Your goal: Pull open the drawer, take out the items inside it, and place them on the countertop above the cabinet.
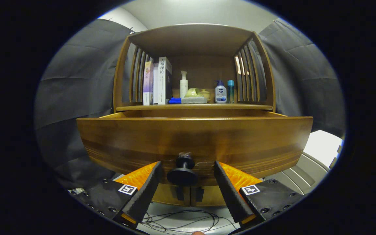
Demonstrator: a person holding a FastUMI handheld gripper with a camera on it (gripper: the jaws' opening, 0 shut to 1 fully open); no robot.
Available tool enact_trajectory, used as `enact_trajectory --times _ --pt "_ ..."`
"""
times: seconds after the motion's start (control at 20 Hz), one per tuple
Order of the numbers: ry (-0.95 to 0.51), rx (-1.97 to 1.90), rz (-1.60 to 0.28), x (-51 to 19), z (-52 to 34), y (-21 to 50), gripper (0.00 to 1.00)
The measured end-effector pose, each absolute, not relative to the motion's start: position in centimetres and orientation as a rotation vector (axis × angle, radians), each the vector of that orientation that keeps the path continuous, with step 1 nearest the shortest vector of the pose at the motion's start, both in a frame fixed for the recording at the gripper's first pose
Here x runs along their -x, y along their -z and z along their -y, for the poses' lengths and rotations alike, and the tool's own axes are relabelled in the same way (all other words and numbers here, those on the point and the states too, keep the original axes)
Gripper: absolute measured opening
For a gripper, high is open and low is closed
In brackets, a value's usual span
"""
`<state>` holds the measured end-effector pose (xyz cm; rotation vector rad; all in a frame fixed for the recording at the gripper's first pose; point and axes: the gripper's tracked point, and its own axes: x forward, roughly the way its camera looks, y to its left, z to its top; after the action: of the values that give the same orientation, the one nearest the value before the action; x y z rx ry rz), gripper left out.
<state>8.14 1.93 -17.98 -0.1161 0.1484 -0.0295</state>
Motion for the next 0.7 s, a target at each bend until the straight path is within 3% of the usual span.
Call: enact_trajectory --times 0.7 --pt "0.083 0.123 -0.113 -11.3 -1.8 17.1 0.98"
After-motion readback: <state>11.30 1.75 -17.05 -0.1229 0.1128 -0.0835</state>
